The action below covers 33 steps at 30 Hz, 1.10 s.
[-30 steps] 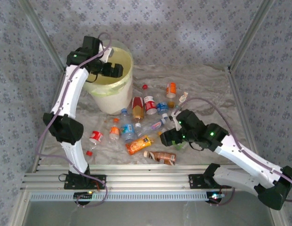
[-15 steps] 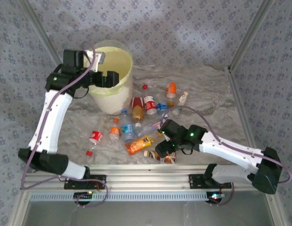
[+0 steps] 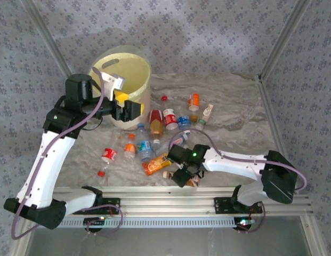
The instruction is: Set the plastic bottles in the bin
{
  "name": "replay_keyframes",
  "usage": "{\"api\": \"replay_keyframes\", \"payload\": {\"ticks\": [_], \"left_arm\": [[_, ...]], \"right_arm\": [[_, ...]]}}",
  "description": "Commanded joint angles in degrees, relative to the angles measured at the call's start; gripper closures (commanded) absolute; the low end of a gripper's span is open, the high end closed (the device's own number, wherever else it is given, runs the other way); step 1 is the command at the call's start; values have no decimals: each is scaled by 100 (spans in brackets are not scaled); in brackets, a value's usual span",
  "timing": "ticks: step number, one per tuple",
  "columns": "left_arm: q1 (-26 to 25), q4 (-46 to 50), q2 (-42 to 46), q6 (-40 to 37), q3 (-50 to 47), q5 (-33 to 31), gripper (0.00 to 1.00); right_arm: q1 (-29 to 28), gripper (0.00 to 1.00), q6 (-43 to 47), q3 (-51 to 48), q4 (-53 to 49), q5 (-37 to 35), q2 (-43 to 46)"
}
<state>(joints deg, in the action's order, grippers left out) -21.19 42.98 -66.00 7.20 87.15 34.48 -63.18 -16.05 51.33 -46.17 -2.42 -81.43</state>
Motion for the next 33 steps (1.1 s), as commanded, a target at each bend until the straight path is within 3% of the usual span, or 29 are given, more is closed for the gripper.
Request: {"api": "replay_keyframes", "payload": {"ticks": [1,16,27,33], "left_arm": [[-78,-261,148,65,-42,208,0],[-172,-336,70,142,-102,177,0],[-206,-378,1,186,-98,216,0],[-262,-380,-100,220,-14,233,1]], "right_arm": [[-112,20,162,239,-164,-116,-278],[-359,22,139,299,-103,-131,-979],[-429,20,-24,203,-198,-67,-892],[-432,25,-73,105,-195,-48,-830]]}}
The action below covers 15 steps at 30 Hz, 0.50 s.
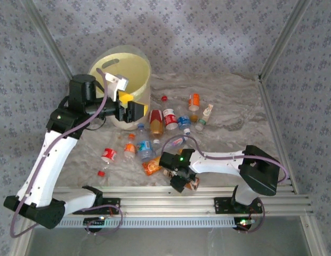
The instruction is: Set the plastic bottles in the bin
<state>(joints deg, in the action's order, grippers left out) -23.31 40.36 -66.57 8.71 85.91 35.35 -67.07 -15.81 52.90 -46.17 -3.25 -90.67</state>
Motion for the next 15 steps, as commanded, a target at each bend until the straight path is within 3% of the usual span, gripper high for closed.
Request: {"api": "replay_keyframes", "payload": {"ticks": [1,10,15], "left_arm": [[-58,-117,-71,76,139,147,0],[-235,-378,-234,162,210,145,0],[-284,-464,-186,320,152,122,1]], "right_arm": [[-43,26,-97,-50,-203,30,105],[102,36,-219,-87,-224,28,430],[371,39,-216,-114,40,389,942]]}}
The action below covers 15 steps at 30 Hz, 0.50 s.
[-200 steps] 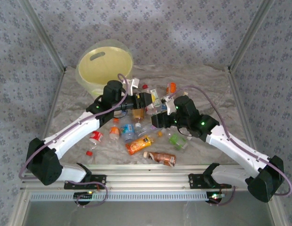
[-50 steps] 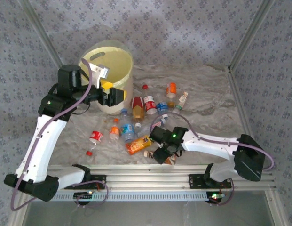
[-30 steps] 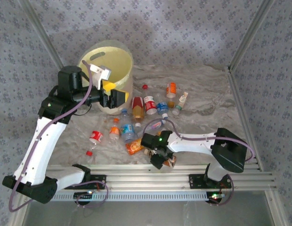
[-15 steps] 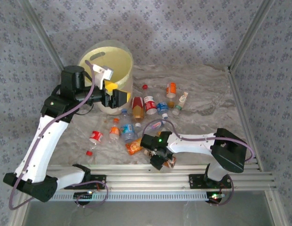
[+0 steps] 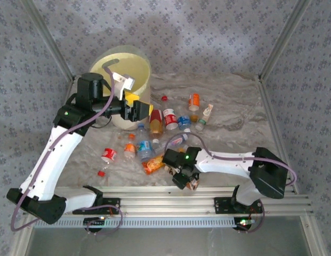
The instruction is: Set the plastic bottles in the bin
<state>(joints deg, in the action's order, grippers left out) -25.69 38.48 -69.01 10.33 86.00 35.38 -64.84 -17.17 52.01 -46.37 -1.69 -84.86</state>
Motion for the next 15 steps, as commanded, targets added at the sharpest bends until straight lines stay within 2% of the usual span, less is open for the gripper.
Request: {"api": "replay_keyframes", "payload": {"ticks": [1,5,10,15], "left_arm": [[-56,-324,86,218,93,119,0],[-107,-742,264,576,-253,106,1],[-304,-808,343,794,-526,-51,1],[-652,-1425,432,1387,-1101,-269,1]], "right_arm": [[213,39,-85,-16,100,328,472],[610,39,-63,45,294,751,1014],[1137,40,-71,138,596,1333,1605],[1765,41,-274,296,1511,1797,2017]]}}
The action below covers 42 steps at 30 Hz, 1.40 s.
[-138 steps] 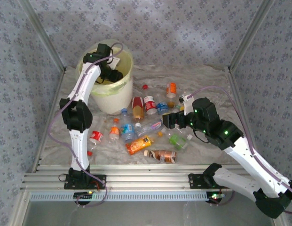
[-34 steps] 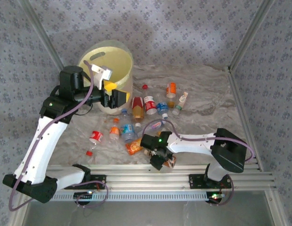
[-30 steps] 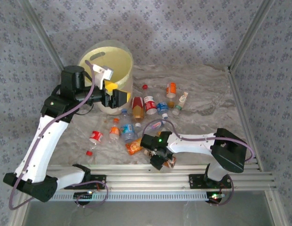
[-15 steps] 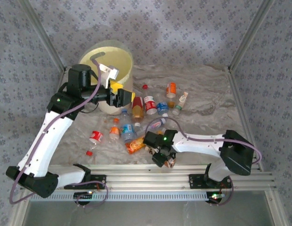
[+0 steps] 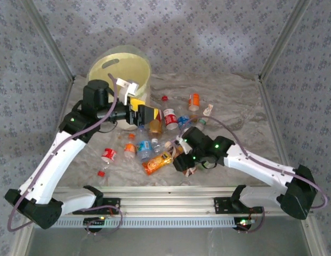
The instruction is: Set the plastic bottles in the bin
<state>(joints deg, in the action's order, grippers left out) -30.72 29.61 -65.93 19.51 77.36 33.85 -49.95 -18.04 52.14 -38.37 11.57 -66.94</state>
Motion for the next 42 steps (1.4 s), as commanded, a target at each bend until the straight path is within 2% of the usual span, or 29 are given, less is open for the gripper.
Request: {"api": "replay_keyframes", "payload": {"ticks": [1,6,13,25,34,42], "left_arm": [[-197,-660,113,643,-333,-139,1],[-363,-1282,72,1441,-707,-200,2],[-520,-1946,85,1953,-1129,-213,11],[-634,-2360,-51,2132,-1307,-221,26],[-642,-2337,-104,2066,-1366,-370,27],[-648,-2503,-130,2167,-1364,-326,49]], "right_arm": [[370,41,-233,327,978,499,263],[692,42,-521,556,1924,1014,211],[803,42,-804,690,2575,1568,32],[807,43,-940,631,2931,1816,-30],[836,44,-982,543,3025,1928,-2],[848,44,-996,483,3073,2014,-21]]}}
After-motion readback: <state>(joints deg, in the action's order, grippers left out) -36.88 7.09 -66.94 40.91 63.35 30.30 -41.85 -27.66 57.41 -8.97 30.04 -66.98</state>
